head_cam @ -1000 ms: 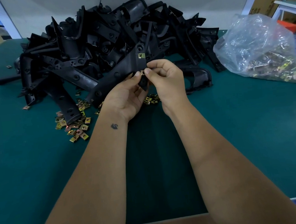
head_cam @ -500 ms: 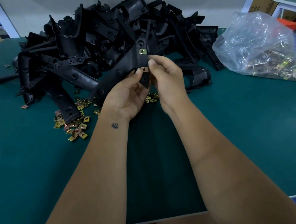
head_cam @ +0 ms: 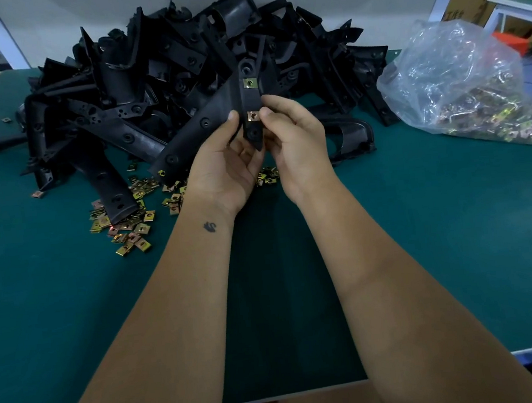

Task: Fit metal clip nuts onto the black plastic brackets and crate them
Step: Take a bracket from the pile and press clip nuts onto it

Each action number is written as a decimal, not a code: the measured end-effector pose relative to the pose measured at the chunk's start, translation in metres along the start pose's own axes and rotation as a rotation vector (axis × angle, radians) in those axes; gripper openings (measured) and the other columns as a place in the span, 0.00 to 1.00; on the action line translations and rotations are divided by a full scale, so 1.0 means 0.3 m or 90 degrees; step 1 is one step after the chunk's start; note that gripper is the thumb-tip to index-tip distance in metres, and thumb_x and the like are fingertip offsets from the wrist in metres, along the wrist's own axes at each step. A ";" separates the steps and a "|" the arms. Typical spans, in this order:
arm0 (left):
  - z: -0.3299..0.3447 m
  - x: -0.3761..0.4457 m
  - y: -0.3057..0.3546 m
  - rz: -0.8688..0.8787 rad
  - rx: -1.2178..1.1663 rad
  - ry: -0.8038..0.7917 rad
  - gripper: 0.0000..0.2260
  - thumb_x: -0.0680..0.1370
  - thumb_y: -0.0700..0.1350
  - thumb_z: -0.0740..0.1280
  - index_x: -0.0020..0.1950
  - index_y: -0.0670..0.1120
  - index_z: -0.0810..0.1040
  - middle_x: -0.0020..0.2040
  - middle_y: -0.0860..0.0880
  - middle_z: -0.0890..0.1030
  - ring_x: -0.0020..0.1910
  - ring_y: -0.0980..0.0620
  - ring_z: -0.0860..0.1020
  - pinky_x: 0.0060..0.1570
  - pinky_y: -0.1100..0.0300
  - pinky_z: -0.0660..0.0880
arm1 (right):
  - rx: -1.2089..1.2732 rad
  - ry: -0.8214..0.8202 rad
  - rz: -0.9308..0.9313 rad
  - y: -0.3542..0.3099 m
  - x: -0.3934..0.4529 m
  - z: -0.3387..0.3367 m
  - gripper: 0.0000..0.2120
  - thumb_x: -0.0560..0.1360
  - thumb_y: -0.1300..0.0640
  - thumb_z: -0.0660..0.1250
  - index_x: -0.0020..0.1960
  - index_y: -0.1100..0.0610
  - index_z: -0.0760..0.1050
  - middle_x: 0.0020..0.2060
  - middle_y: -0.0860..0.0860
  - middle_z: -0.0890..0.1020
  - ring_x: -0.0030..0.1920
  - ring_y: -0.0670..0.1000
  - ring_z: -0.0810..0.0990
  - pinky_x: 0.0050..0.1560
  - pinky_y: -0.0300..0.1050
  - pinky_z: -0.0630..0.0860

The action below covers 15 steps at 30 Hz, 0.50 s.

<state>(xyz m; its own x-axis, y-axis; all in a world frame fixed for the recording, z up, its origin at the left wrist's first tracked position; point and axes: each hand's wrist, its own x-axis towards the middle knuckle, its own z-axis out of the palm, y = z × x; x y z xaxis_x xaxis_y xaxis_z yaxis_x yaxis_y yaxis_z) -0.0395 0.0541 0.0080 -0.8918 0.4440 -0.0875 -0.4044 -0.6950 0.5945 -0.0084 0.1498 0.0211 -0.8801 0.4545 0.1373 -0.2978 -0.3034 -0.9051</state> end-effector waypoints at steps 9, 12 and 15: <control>-0.003 0.001 0.019 -0.016 0.010 0.023 0.13 0.81 0.53 0.63 0.57 0.45 0.78 0.46 0.49 0.82 0.41 0.53 0.79 0.44 0.60 0.78 | 0.058 0.056 0.019 -0.002 0.013 -0.020 0.09 0.76 0.67 0.69 0.55 0.59 0.79 0.39 0.51 0.84 0.43 0.48 0.82 0.49 0.43 0.81; 0.004 0.007 0.007 0.003 0.002 0.072 0.14 0.81 0.51 0.65 0.61 0.43 0.76 0.45 0.47 0.83 0.39 0.52 0.79 0.41 0.60 0.80 | 0.106 0.097 0.031 -0.011 0.023 -0.042 0.07 0.77 0.66 0.68 0.53 0.58 0.78 0.40 0.52 0.84 0.42 0.49 0.81 0.44 0.40 0.79; 0.020 0.012 -0.015 0.032 0.060 0.115 0.12 0.81 0.50 0.65 0.56 0.42 0.78 0.43 0.46 0.83 0.40 0.52 0.80 0.41 0.61 0.81 | 0.074 0.126 0.028 -0.017 0.029 -0.054 0.05 0.78 0.64 0.67 0.52 0.58 0.79 0.43 0.54 0.83 0.41 0.49 0.80 0.42 0.41 0.78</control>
<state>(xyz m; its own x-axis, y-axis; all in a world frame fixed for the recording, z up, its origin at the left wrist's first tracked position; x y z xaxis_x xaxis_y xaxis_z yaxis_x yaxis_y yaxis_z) -0.0396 0.0622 0.0096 -0.9357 0.2955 -0.1925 -0.3450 -0.6540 0.6733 -0.0084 0.1690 0.0205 -0.8070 0.5905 0.0067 -0.3113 -0.4157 -0.8546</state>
